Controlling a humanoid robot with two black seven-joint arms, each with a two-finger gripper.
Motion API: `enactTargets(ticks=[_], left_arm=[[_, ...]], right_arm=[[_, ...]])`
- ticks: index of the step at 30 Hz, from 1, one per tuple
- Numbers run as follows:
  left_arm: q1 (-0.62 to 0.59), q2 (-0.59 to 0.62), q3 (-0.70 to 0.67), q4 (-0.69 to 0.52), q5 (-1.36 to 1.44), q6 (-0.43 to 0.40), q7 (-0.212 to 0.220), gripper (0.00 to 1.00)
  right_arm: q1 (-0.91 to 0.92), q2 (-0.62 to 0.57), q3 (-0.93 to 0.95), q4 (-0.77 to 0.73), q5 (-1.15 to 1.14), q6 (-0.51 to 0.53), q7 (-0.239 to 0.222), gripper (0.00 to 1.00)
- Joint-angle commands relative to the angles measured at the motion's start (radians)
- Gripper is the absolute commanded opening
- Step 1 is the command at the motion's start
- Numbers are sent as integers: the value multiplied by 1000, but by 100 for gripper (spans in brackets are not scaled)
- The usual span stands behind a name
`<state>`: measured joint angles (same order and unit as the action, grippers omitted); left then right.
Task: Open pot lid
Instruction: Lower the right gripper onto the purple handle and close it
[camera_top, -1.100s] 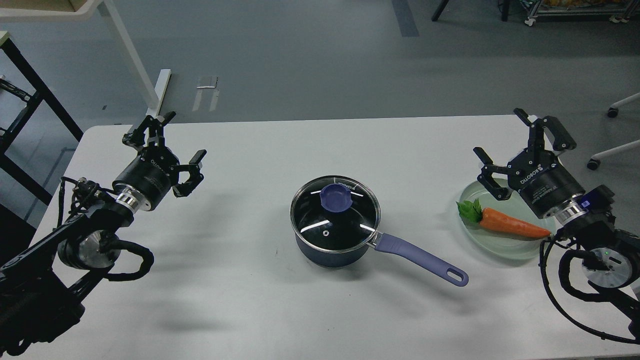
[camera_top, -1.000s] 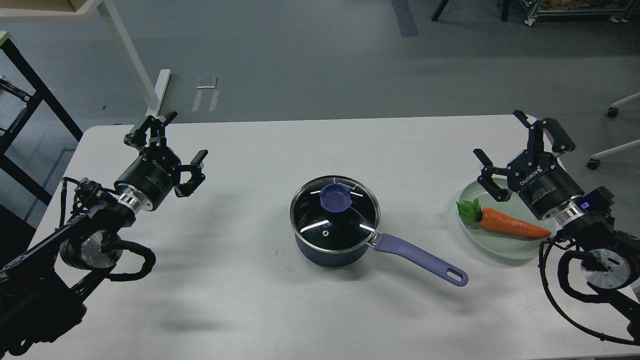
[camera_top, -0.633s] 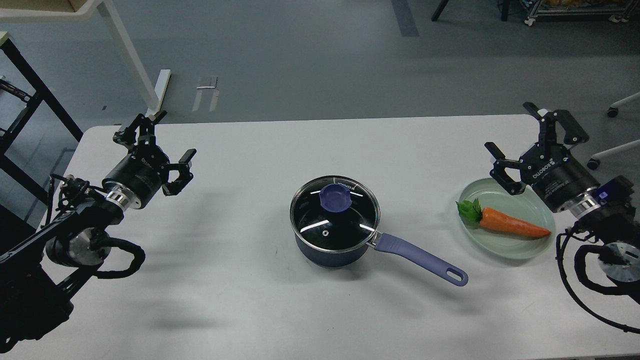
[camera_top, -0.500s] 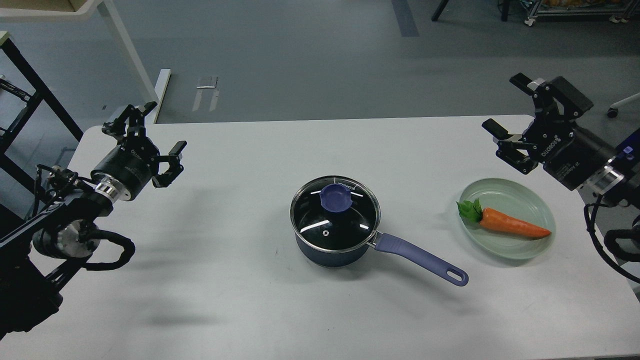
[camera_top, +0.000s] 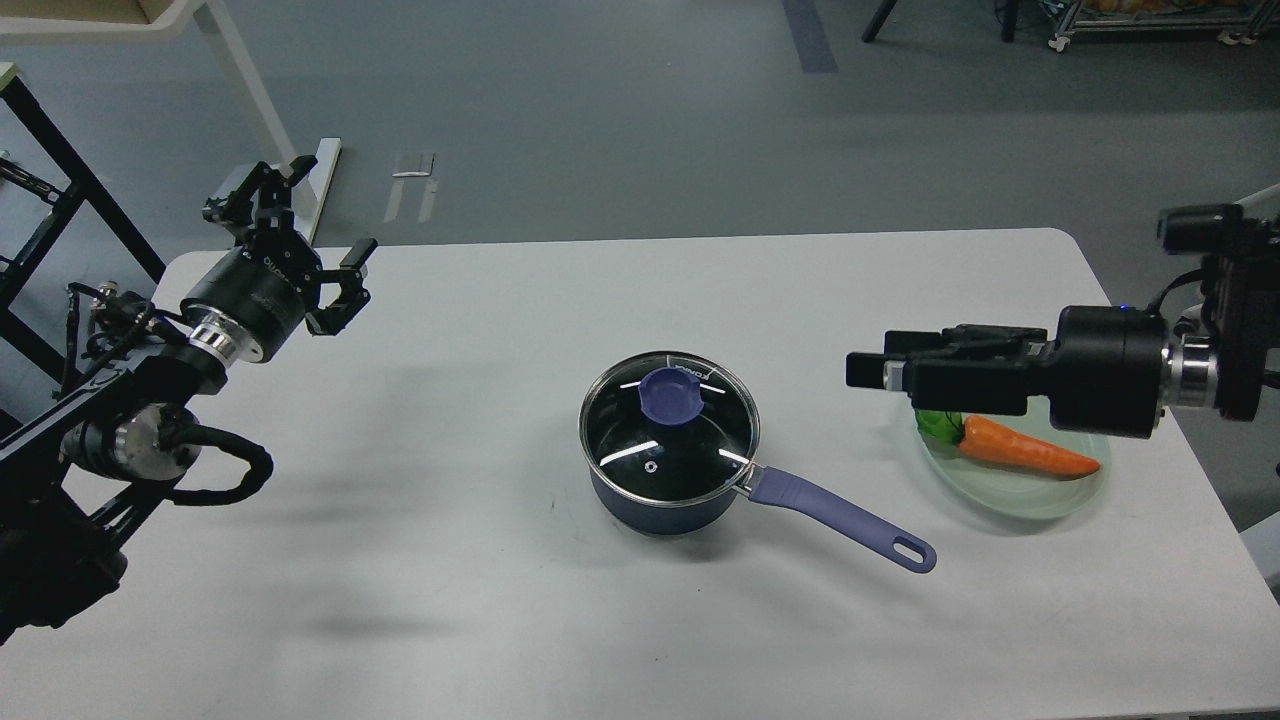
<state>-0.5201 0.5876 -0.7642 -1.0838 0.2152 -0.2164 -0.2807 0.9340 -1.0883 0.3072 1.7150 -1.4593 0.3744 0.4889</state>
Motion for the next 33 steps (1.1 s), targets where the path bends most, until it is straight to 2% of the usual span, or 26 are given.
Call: enactTargets(ticks=[1,8,13,20,26,30,33], left_arm=[[-1,3,0,-16,0,-1,0,99],[3,3,0,-41,0,-1,-3,99],[6,0,0,-51,0,-1,-21,99],[8,0,0,-67,0,-1,-23,99],[6,-3,0,-74,1,-1,-23,99],[8,-9,0,-76,1,0,-23,99],[9,-9,0,-82,1,0,-23,99]], right_arm=[[139,48,-178,-2,-172,0,0,100],[180,105,-319,-18,-407,-2,0,100],[173,177,-364,-121,-420,-2,0,100],[144,212,-370,-149,-426,-2,0,98],[135,212,-372,-147,-429,-2,0,86],[135,217,-387,-150,-429,-2,0,66],[131,222,-390,-150,-429,-2,0,61]])
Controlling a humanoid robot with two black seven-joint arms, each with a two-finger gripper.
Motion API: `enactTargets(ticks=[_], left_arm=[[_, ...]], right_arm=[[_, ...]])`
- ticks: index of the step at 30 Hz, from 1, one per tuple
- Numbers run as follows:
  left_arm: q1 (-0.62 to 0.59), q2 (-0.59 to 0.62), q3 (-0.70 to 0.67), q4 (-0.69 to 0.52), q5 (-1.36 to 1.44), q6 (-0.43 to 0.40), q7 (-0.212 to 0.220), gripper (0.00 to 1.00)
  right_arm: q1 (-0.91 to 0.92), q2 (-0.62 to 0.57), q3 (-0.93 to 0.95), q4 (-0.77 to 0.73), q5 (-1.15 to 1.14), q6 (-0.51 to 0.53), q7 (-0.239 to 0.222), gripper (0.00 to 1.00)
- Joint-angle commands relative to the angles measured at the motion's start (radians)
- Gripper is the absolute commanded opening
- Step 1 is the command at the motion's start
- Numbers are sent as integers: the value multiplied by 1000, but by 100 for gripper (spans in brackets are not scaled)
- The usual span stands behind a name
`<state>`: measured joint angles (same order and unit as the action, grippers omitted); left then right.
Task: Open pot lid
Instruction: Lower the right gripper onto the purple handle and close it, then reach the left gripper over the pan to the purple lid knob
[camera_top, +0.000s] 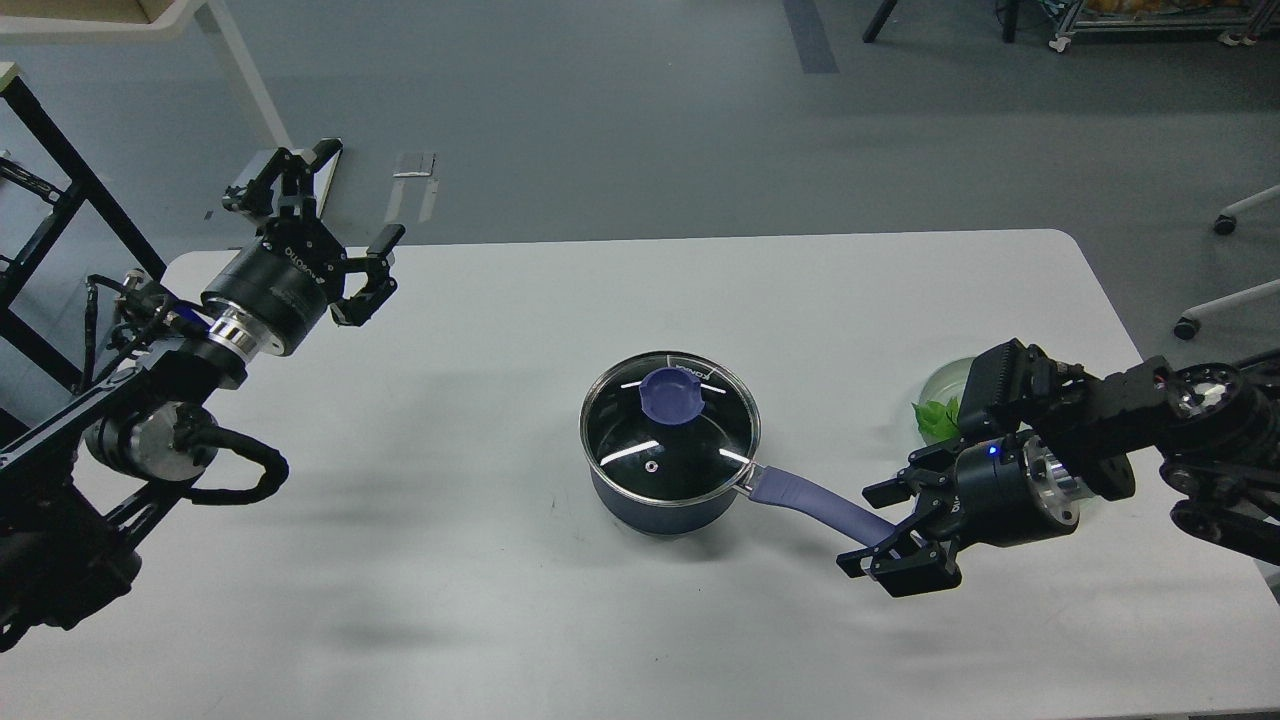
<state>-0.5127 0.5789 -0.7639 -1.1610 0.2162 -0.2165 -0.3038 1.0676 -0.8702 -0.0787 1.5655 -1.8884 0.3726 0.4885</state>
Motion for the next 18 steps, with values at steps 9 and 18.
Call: enactTargets(ticks=[9,18], left_arm=[[0,-1,1,-6,0,3,0,99],[-6,1,23,-6,0,11,0,99]], right_arm=[[8,13,-3,-15,2,-1,0,43],[6,36,-4,-53,0,-1,0,35]])
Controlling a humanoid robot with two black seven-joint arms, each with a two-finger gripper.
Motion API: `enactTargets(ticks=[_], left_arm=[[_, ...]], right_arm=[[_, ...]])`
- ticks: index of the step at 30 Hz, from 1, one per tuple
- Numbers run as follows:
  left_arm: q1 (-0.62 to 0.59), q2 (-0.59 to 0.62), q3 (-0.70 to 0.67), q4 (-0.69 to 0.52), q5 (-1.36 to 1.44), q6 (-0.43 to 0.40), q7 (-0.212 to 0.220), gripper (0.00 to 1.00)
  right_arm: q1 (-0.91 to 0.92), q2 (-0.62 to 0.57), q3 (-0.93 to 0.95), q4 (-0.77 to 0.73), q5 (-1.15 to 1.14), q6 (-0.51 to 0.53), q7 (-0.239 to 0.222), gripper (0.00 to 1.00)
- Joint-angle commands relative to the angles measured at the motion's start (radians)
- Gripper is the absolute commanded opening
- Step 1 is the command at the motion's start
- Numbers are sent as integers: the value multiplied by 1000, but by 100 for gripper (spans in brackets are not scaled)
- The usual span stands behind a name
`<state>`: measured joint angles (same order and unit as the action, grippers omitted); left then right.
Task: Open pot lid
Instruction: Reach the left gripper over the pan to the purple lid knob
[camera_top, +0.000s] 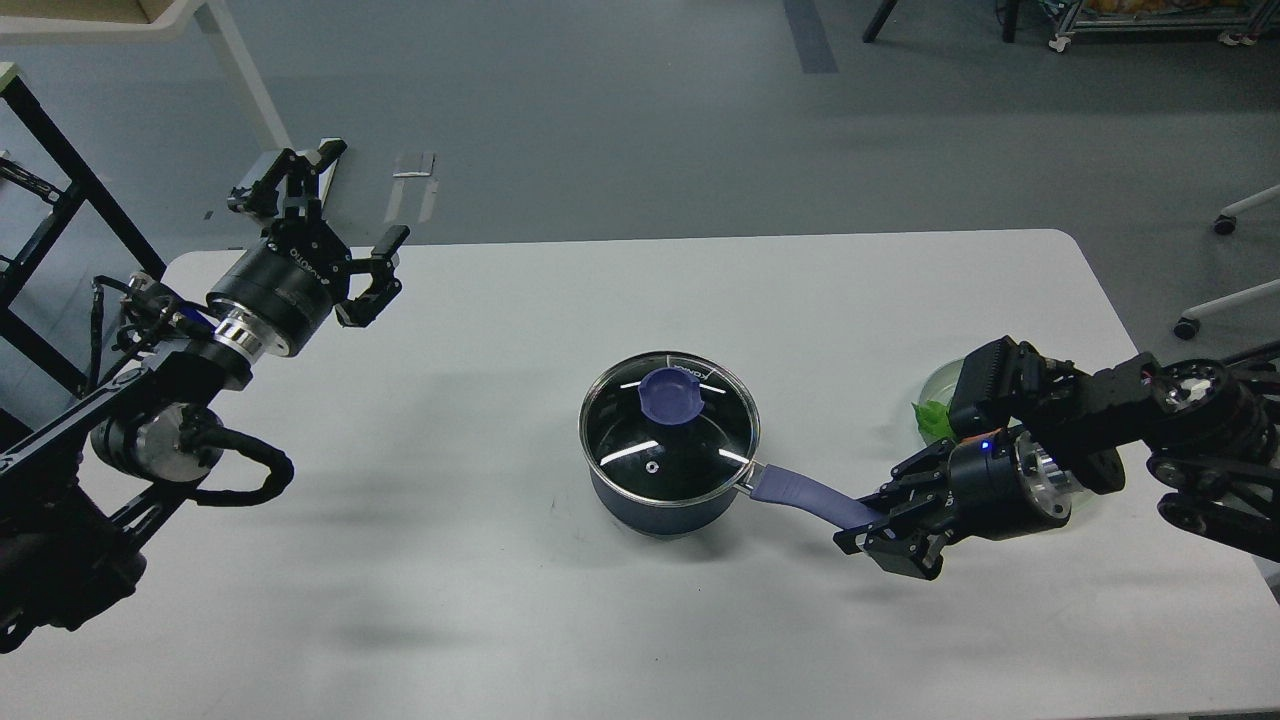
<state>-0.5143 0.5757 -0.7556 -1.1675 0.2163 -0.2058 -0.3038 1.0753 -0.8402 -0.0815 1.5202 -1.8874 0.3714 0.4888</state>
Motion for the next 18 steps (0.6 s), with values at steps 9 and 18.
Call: enactTargets(ticks=[9,18], left_arm=[[-55,12,48,11,218,-6,-12,99],[-213,33,55,-90,1022,-99,-185,99]], right_arm=[[0,4,-1,-12,-1,0,0,28],[2,6,0,-12,1,0,0,28]])
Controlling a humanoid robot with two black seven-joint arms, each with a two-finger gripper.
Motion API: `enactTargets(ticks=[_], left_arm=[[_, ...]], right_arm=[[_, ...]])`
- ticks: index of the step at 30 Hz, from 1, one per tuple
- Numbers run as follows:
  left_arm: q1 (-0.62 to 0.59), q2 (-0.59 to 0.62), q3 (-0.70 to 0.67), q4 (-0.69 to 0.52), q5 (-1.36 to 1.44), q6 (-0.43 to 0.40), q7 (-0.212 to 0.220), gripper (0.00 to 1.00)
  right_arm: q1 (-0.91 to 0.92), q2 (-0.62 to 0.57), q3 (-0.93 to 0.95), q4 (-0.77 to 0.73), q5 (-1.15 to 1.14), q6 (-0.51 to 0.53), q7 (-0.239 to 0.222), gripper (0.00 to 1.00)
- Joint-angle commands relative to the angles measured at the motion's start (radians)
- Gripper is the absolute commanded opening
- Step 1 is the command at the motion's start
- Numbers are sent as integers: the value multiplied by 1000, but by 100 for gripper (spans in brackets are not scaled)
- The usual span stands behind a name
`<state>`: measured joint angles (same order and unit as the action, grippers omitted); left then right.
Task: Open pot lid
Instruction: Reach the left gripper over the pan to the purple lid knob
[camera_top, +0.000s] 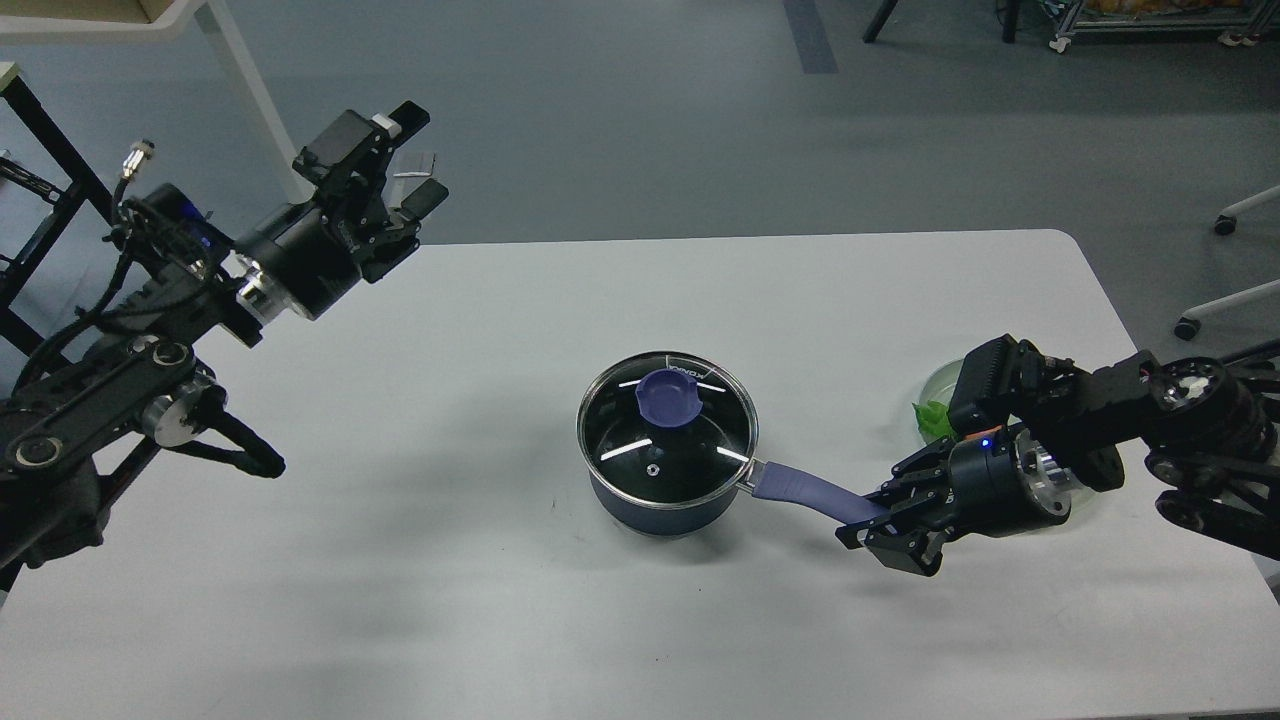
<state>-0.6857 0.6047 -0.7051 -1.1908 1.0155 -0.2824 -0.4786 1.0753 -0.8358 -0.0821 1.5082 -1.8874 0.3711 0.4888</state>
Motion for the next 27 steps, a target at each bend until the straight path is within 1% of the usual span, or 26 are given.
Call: enactTargets(ticks=[1,3,5,8,11,14,18,20,27], left_arm=[[-55,4,16,-105,292,-23,-10,99],[-83,6,61,-160,400,-17,-10,99],[-112,3,137,-214,529,2,-10,99],[-139,4,240,-274,701,63,-10,99],[-170,0,350,-285,849,143,-10,99],[-183,-8,423,-267,981,245,-10,99],[-179,-34,449,-193,1061,314,-10,99],[-179,-63,457,-159,1066,335,-10,99],[-178,-138,467,-50,1114,344,-10,99]], right_arm=[[3,1,1,0,1,0,0,28],[6,1,1,0,1,0,0,28],[11,3,1,-2,2,-1,0,28],[17,7,1,-3,2,0,0,29],[18,7,1,-6,2,0,0,29],[17,4,1,-6,4,0,0,29],[15,3,1,-6,4,0,0,29],[15,4,1,-6,4,0,0,29],[15,7,1,-6,4,0,0,29]])
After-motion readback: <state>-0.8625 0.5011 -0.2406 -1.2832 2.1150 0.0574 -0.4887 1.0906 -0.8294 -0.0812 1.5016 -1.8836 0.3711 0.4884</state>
